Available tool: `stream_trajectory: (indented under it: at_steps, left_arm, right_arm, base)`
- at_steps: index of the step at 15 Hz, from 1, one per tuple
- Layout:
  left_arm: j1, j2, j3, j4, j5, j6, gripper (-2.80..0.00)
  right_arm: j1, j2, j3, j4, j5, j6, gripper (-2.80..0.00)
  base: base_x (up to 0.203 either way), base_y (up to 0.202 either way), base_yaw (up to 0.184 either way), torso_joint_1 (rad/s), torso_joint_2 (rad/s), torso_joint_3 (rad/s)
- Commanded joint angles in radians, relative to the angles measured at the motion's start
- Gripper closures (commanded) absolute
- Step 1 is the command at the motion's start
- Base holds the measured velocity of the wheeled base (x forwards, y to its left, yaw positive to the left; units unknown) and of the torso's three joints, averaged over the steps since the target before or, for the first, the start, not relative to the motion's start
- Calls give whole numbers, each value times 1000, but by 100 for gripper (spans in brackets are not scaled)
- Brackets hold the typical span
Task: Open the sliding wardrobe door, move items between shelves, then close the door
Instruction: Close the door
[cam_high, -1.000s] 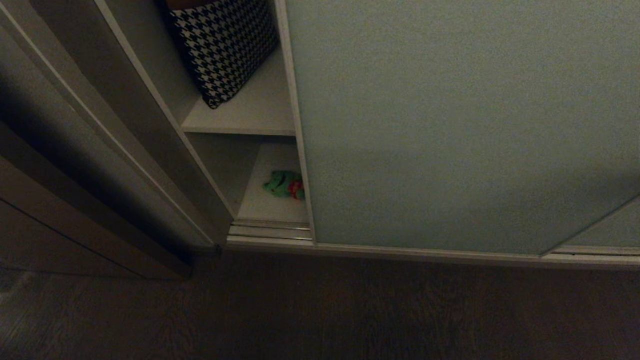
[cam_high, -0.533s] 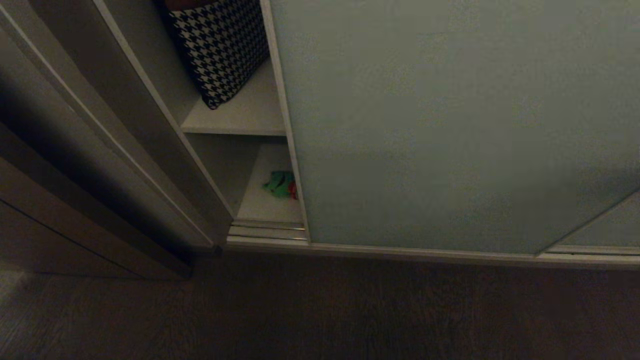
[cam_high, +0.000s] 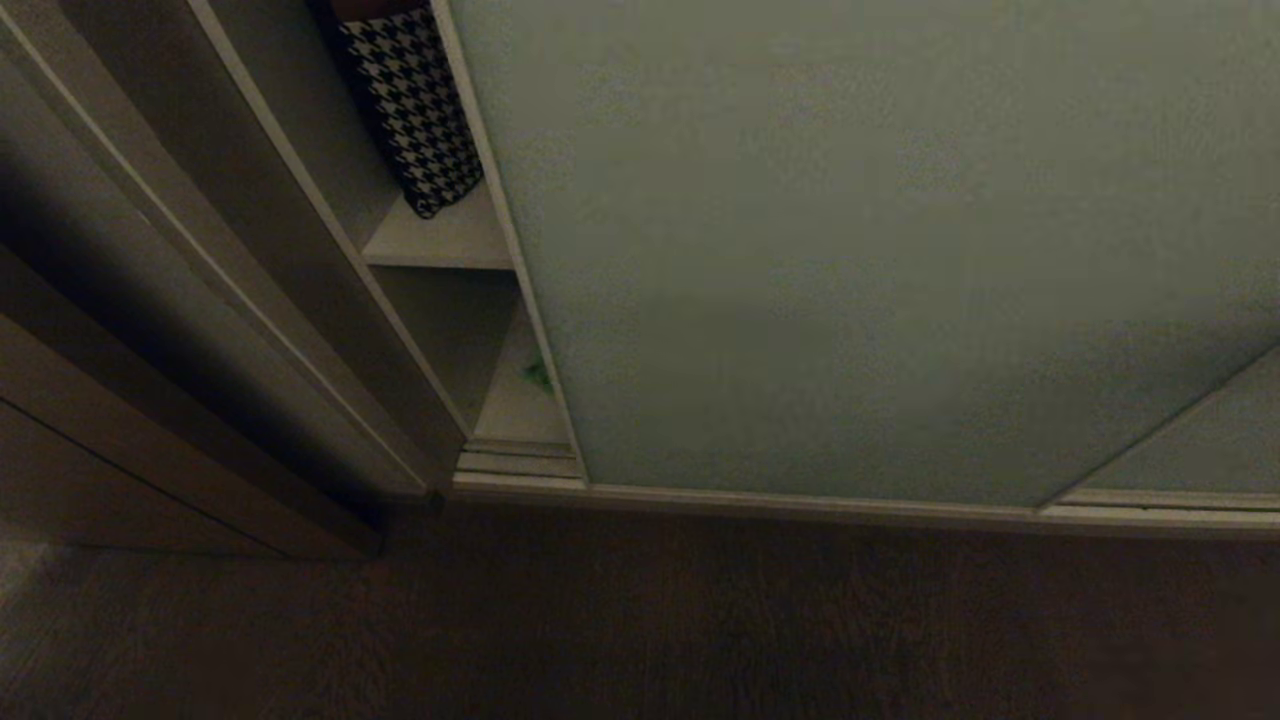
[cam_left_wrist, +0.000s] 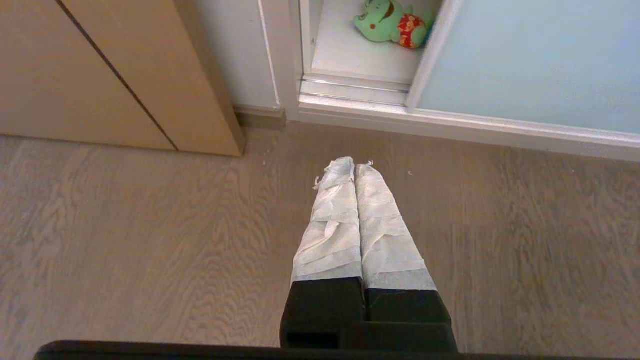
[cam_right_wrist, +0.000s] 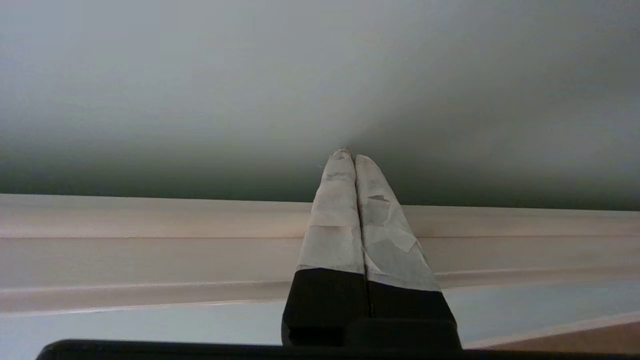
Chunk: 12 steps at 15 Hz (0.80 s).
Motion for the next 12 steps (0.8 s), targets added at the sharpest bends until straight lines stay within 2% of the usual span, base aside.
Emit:
stream_trajectory:
  at_steps: [1,6,9,12]
  left_arm:
    - [0,0,0,0,0,-1,0]
    - [0,0,0,0,0,-1,0]
    - [0,0,0,-1,0,-1,0]
    - [0,0,0,0,0,-1,0]
  right_arm:
    - [41,-62,110,-83,14,10,0]
    - [117,-146,299,-216,37,12,0]
    - [160,-191,438,-344,65,14,0]
    - [175,-241,509,-385,101,15,0]
  base:
    - [0,0,0,0,0,0]
    - [0,0,0,0,0,0]
    - [0,0,0,0,0,0]
    - [0,0,0,0,0,0]
